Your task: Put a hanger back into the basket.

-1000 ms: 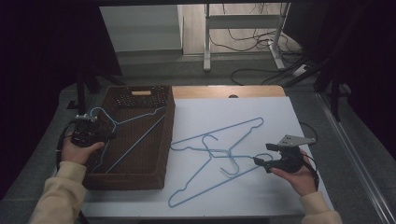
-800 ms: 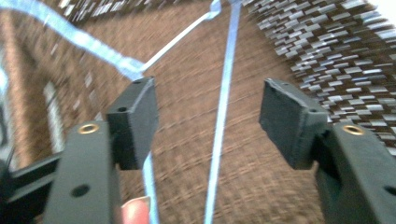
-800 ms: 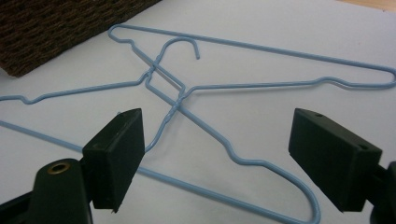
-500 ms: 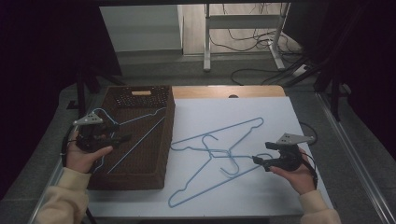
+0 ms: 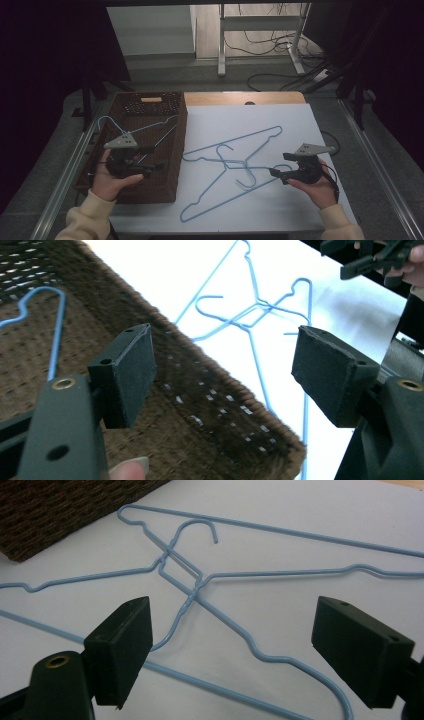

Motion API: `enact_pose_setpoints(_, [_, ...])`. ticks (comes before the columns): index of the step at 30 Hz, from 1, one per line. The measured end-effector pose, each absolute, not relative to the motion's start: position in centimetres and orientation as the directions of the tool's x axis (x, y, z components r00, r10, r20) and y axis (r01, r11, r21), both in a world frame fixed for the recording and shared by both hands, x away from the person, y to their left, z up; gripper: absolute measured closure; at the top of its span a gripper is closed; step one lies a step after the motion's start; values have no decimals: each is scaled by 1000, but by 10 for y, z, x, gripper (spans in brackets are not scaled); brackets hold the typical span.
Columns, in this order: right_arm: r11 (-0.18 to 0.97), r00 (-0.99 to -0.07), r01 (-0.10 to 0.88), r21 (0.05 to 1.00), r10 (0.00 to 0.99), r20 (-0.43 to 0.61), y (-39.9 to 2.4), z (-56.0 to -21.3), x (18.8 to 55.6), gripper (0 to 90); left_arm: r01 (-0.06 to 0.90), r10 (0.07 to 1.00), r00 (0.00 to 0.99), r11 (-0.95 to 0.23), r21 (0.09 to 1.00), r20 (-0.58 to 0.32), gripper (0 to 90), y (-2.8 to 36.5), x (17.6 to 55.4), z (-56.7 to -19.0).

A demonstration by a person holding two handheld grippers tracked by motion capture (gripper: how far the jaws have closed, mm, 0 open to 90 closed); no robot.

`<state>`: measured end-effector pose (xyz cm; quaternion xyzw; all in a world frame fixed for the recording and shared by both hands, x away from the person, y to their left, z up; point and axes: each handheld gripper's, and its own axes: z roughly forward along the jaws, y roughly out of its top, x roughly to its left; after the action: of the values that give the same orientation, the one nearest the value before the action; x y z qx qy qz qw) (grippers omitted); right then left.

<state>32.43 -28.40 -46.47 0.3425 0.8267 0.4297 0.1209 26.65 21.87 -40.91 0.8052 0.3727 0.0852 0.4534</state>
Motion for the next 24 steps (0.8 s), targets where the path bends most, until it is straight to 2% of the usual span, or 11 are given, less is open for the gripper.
enact_pose_setpoints(10, [387,-717,456,801,693,73,-283,-457,317,160,517,679,709,-315,796,-191,242,207,262,-412])
enact_pose_setpoints(24, [402,-698,496,770,711,78,-271,-461,321,146,520,661,724,-338,784,-195,242,199,262,-418])
